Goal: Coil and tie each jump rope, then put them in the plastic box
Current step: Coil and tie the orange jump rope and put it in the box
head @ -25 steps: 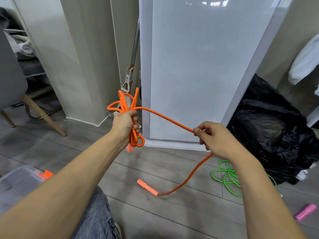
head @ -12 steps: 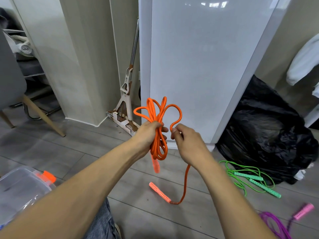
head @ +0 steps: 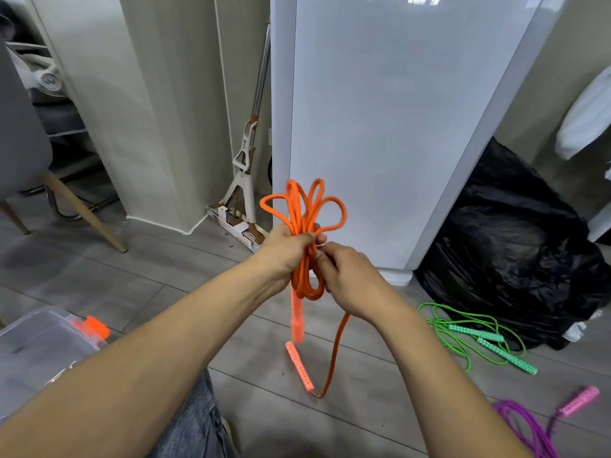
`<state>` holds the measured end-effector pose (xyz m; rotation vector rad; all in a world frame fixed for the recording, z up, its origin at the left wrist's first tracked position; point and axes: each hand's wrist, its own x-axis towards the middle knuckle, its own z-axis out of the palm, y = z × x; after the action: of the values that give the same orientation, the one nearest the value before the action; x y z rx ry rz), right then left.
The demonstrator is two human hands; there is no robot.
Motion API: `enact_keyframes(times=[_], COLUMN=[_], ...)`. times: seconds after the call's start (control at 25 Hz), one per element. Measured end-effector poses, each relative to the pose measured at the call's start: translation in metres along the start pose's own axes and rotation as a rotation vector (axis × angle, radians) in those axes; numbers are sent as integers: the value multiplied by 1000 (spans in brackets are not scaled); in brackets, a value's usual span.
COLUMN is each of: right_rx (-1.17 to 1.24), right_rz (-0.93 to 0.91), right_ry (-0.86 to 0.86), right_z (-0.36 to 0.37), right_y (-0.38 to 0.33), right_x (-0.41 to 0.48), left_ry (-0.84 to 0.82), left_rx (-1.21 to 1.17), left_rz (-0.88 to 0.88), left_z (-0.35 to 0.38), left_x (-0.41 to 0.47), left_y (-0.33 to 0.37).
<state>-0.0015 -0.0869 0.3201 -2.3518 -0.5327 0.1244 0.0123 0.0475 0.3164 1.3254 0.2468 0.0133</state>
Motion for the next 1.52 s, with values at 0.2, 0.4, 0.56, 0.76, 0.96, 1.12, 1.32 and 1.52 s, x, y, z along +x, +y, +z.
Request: enact_keyframes(times=[0.2,0.4,0.56,0.76,0.96,1.12,1.32,1.52], right_rx=[219,116,4,-44,-26,-20,2,-97], right_rz=[143,244,232,137,69,42,86,60], right_ry=[-284,-395,-123,44,94,164,230,170], right_z=[-19,-43,-57,-51,-38,-38,-59,-82], right_y=[15,39,51,30,18,18,29,38], right_x=[-5,-6,-6,-4,-5,-4,-6,-14], left_ry=[216,293,193,-30,-184,-328,-304,-234], left_rx=[-360,-306,-53,388,478,624,1205,1457], left_rz=[-98,-131,13,140,96,92,123,177], left_z=[-32,-62,-49,-28,-5,-2,-18,-22], left_x=[24,42,34,17,0,-8,-4,-4], left_y=[22,22,22,6,1,2,6,10])
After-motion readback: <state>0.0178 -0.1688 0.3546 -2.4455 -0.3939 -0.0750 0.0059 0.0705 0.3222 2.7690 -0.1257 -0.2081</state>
